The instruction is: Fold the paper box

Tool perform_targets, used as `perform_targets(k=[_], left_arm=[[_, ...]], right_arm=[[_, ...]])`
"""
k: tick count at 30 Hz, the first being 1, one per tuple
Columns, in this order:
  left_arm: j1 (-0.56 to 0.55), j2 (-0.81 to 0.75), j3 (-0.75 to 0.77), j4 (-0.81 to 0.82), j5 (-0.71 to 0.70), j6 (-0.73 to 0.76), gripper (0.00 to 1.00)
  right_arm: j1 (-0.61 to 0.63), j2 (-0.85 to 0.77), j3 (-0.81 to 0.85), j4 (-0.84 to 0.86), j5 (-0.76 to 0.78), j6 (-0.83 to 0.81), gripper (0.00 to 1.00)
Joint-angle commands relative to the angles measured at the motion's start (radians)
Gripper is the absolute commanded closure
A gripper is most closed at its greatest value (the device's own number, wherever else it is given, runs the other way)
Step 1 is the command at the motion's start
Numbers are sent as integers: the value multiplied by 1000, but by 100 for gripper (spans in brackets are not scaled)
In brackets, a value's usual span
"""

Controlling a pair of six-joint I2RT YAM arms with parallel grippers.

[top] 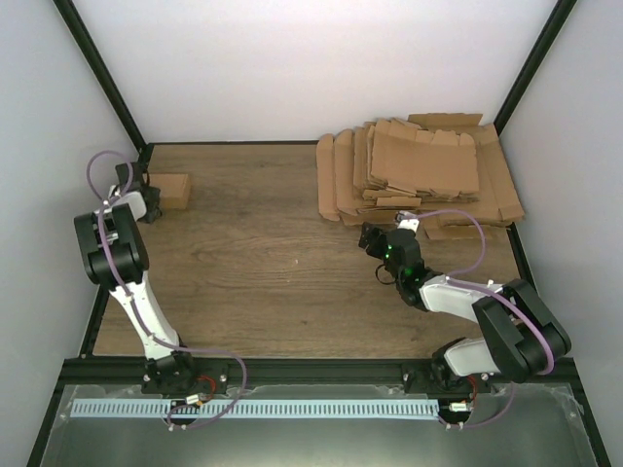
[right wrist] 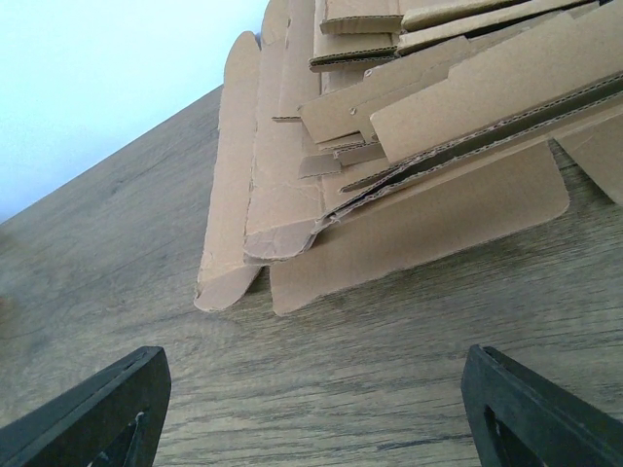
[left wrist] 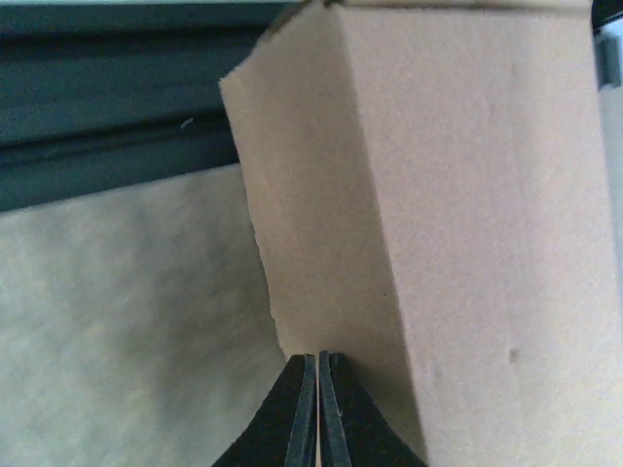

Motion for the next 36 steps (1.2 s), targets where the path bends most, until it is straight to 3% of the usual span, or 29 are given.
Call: perform_targets(k=[1, 8, 19, 23, 36], left_arm=[[18, 85, 137, -17, 16, -16, 96], [7, 226, 254, 3, 111, -40, 96], [-82, 249, 283, 65, 138, -110, 96], [-121, 251, 283, 76, 128, -136, 96], [-104, 333, 431, -9, 74, -118, 96]], right_arm=[[-4, -8, 41, 5, 21, -19, 15], [-4, 6, 46, 10, 17, -22, 15], [-4, 17, 58, 1, 24, -30, 15], [-4, 27, 62, 4, 16, -30, 15], [-4, 23, 61, 3, 9, -34, 15]])
